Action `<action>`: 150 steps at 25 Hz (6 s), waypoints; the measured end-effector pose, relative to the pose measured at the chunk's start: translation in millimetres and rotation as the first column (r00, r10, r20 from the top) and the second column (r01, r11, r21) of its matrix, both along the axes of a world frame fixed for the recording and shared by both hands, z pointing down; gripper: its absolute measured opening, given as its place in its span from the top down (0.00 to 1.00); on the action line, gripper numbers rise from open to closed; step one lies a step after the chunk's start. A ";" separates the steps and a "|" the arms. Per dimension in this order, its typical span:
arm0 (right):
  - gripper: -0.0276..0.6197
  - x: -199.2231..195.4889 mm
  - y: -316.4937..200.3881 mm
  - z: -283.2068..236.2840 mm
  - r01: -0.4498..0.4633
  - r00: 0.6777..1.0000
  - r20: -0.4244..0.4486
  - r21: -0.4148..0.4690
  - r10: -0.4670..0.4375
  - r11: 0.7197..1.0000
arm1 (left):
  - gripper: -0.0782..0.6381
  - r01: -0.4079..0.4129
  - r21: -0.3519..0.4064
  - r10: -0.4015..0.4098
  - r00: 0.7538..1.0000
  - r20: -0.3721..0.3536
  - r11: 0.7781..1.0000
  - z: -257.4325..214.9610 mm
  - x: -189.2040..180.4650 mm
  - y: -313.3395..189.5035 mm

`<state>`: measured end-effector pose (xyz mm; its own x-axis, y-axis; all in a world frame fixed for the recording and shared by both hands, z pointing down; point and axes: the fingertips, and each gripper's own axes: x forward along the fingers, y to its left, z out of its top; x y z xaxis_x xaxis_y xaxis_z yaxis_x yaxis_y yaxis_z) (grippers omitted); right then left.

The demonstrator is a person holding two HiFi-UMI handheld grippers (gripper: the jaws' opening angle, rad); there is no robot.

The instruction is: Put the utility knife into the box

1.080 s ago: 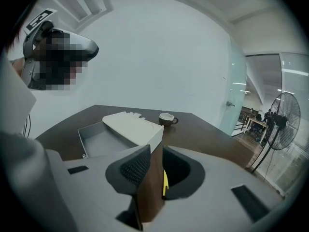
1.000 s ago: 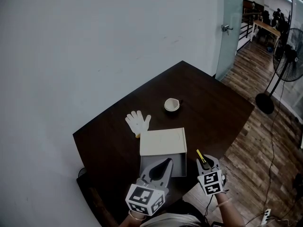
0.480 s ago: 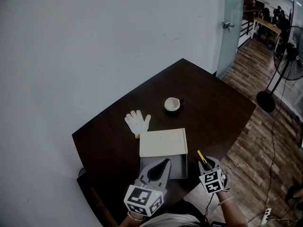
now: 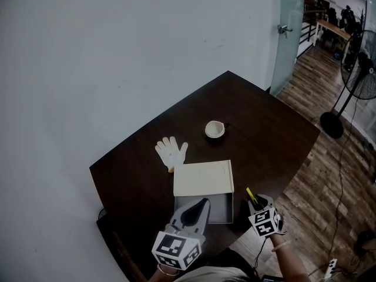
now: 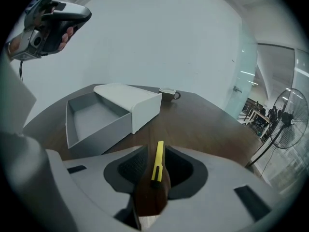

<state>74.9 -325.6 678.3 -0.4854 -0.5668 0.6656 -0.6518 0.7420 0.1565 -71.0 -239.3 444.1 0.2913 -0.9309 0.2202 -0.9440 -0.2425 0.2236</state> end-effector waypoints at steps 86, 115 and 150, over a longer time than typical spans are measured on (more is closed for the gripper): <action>0.86 -5.0 74.7 -70.1 -0.138 0.978 0.160 0.010 0.135 0.990 | 0.87 0.034 0.079 -0.031 0.999 -0.041 0.996 -40.6 -15.2 75.6; 0.86 -83.0 82.3 -83.3 0.067 0.983 0.171 0.033 -0.072 0.997 | 0.87 0.174 0.088 -0.171 0.984 -0.045 0.981 -47.7 -60.3 101.5; 0.86 -171.8 96.5 -71.0 0.350 0.933 0.082 0.030 -0.352 0.936 | 0.87 0.338 0.060 -0.335 0.941 -0.052 0.939 -39.5 -120.5 126.7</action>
